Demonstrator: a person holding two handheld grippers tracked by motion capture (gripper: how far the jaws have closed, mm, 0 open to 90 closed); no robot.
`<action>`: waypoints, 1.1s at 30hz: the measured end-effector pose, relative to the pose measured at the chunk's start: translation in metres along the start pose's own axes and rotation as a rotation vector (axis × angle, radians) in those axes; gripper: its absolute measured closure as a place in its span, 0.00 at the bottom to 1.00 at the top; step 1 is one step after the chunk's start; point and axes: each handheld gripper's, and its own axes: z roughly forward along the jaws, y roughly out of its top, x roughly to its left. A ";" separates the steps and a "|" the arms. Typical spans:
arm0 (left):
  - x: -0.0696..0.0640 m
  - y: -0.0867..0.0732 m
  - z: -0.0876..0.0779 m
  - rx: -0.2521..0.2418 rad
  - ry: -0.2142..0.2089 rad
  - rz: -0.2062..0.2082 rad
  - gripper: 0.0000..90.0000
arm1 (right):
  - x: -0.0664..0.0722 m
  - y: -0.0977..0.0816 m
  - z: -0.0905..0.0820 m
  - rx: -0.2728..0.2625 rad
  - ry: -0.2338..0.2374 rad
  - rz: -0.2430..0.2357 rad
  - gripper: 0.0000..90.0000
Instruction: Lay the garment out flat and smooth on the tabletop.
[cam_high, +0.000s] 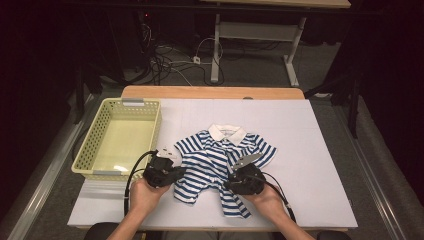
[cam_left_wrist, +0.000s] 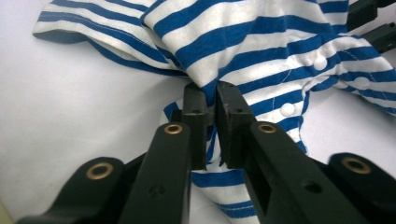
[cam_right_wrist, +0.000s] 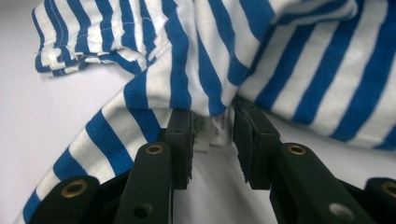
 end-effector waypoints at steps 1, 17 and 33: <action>0.000 0.000 0.000 0.001 -0.001 0.001 0.89 | 0.001 0.001 0.001 0.001 -0.001 -0.009 0.78; -0.004 0.001 0.003 0.003 -0.037 0.023 0.88 | -0.003 -0.008 -0.021 0.002 -0.036 -0.031 0.99; -0.004 0.002 -0.002 0.007 -0.022 0.023 0.94 | -0.016 -0.023 -0.025 0.016 -0.032 0.030 0.91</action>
